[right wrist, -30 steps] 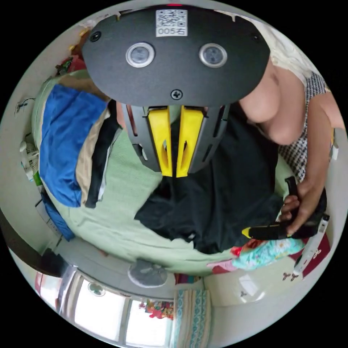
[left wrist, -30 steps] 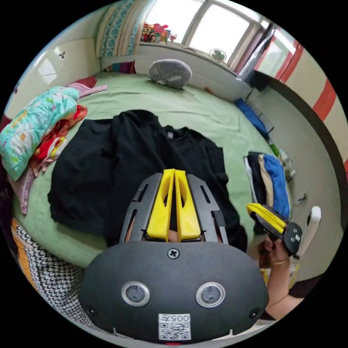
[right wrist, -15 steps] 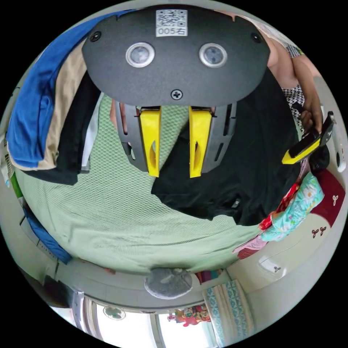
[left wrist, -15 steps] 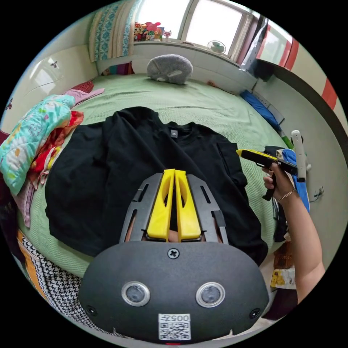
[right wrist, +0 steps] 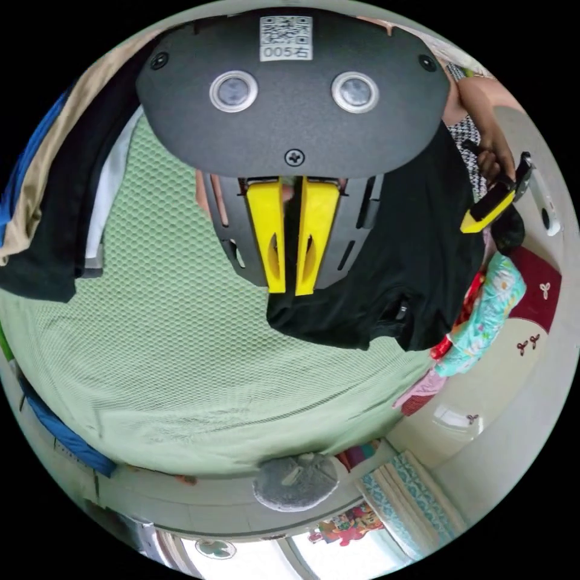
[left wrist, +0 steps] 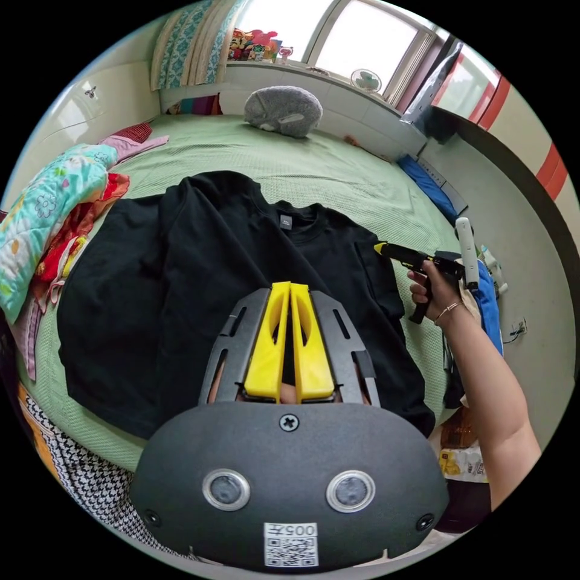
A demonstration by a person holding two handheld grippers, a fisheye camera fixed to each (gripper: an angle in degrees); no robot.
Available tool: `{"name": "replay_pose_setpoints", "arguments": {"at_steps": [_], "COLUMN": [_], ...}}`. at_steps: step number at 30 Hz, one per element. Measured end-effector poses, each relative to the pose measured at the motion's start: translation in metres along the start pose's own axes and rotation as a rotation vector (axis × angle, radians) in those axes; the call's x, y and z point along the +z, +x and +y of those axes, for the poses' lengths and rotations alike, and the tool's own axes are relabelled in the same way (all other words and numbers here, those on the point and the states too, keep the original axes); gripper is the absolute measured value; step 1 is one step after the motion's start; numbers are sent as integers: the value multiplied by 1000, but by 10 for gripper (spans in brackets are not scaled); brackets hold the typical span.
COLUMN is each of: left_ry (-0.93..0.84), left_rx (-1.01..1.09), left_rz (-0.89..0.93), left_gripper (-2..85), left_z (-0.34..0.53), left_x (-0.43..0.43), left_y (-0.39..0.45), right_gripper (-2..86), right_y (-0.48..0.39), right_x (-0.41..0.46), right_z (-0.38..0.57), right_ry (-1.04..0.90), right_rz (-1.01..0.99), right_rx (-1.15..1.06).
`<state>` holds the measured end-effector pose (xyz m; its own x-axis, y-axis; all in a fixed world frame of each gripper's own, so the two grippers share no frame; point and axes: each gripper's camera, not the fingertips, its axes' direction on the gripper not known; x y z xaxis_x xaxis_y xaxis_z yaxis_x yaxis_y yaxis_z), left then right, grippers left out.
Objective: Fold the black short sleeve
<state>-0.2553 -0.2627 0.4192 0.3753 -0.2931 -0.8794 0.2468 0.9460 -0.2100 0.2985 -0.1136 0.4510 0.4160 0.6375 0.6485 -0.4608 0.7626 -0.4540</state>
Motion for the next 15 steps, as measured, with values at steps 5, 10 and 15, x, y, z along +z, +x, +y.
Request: {"name": "replay_pose_setpoints", "arguments": {"at_steps": [5, 10, 15], "left_ry": [-7, -11, -23], "left_rx": [1, -18, -3], "left_rz": [-3, 19, 31], "left_gripper": [-7, -7, -7], "left_z": [-6, -12, -14], "left_x": [7, 16, 23], "left_y": [-2, -5, -1], "right_gripper": [17, 11, 48], "right_y": [11, 20, 17], "right_x": [-22, -61, -37], "right_z": [-35, -79, -80], "right_ry": [-62, 33, -43], "right_rz": [57, 316, 462], "right_rx": [-32, -14, -27]}}
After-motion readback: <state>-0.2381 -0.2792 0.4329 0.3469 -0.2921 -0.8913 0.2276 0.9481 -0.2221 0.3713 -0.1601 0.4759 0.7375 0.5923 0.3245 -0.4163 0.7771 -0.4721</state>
